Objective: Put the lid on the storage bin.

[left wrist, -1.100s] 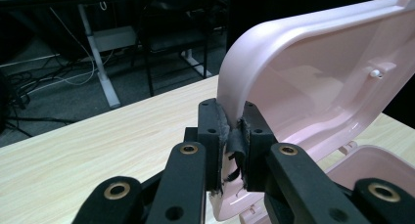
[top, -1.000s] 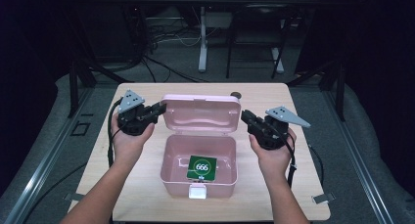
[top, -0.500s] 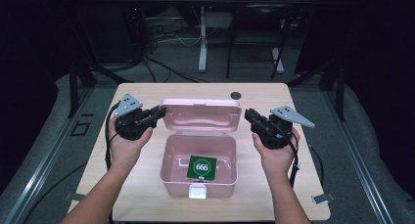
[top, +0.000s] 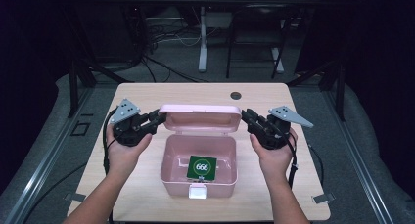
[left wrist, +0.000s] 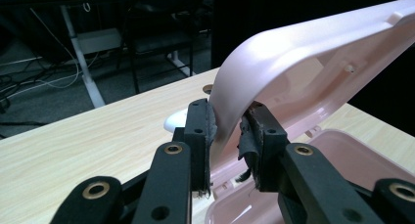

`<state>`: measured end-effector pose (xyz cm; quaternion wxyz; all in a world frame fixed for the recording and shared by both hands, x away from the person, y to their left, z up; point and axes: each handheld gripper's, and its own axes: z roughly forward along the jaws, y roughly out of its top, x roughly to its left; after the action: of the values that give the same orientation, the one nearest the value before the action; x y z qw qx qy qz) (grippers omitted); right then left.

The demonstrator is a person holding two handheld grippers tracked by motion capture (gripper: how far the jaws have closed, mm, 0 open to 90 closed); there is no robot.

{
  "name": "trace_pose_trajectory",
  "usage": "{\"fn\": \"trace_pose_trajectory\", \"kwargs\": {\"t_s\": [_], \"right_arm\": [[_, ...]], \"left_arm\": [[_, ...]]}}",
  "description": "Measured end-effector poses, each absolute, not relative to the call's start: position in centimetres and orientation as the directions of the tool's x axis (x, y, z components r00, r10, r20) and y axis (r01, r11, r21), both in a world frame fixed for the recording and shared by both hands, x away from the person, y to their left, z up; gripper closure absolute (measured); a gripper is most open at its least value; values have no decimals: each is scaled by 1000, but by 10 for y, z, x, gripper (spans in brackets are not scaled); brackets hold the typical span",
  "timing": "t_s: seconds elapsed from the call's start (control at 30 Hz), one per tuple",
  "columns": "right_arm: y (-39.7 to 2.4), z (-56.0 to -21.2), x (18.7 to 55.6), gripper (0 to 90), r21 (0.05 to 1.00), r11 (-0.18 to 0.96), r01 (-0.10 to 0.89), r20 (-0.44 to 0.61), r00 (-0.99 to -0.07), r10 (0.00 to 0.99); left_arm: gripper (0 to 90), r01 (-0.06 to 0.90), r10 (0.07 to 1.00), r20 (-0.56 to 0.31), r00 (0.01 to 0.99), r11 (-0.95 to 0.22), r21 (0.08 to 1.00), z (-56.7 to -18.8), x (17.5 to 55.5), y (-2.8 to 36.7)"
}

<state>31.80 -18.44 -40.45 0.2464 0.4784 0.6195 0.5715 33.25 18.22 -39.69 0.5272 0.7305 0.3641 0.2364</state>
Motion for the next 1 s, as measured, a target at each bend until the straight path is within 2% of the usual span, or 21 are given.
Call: {"fn": "trace_pose_trajectory", "kwargs": {"t_s": [0.53,1.0], "right_arm": [[-187,-404,319,697,939,-120,322,257,-425,868],[-188,-406,322,663,937,-119,330,261,-431,864]], "left_arm": [[690,274,750,-27,661,-207,939,-400,311,186],[589,267,743,-12,669,-225,937,-396,299,190]]}}
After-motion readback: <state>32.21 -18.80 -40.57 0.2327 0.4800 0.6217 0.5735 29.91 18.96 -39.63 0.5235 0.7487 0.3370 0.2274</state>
